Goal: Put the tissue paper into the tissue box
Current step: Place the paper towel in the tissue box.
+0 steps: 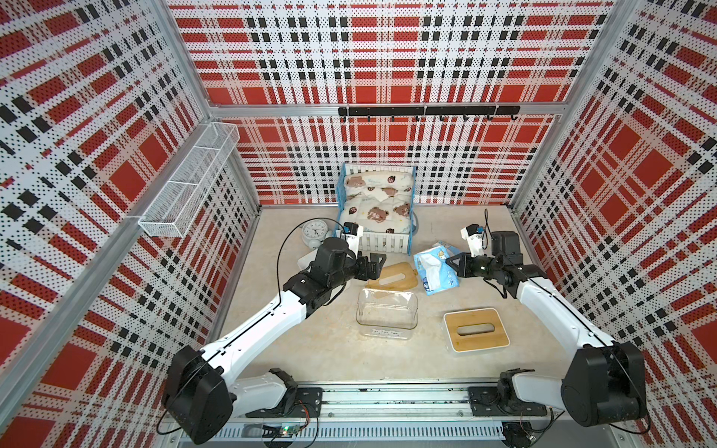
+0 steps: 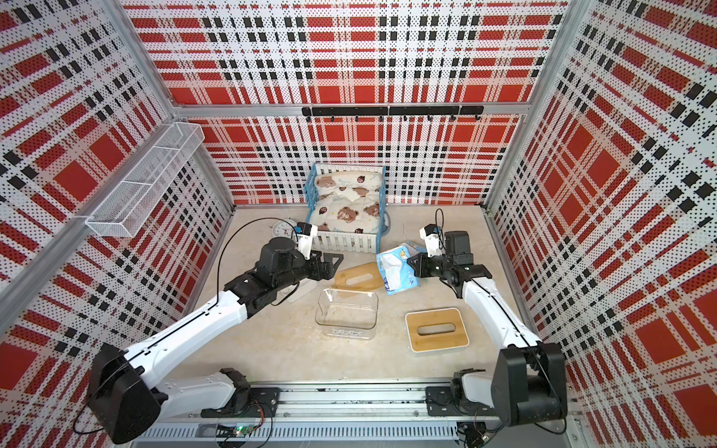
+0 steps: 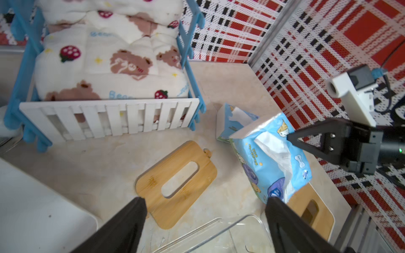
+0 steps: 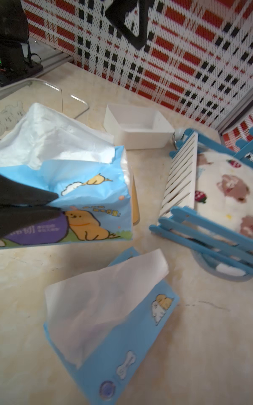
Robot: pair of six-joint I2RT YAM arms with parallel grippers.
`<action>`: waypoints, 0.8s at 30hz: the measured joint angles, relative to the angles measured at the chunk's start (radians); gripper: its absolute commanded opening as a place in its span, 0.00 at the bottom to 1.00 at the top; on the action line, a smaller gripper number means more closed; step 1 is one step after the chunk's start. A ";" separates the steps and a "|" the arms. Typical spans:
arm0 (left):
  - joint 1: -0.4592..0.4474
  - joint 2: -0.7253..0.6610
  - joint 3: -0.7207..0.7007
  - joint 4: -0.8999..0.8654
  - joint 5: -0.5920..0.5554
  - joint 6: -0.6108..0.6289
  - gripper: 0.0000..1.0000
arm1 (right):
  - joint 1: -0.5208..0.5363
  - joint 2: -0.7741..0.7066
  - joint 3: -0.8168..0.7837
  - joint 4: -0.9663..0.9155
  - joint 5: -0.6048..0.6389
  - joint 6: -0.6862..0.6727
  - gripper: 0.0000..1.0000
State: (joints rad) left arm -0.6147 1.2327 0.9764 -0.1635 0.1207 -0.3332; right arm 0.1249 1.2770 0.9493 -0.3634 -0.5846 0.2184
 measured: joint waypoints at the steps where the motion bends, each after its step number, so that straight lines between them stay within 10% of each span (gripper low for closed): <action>1: -0.014 0.006 0.027 -0.011 0.010 0.027 0.88 | 0.009 0.000 0.024 -0.010 -0.018 -0.015 0.00; 24: -0.033 0.235 0.325 -0.348 0.265 0.348 0.60 | 0.291 0.171 0.311 -0.306 -0.187 -0.406 0.00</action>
State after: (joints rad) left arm -0.6479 1.4673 1.3010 -0.5114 0.3855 0.0151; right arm 0.4160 1.4483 1.2602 -0.6689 -0.7712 -0.1871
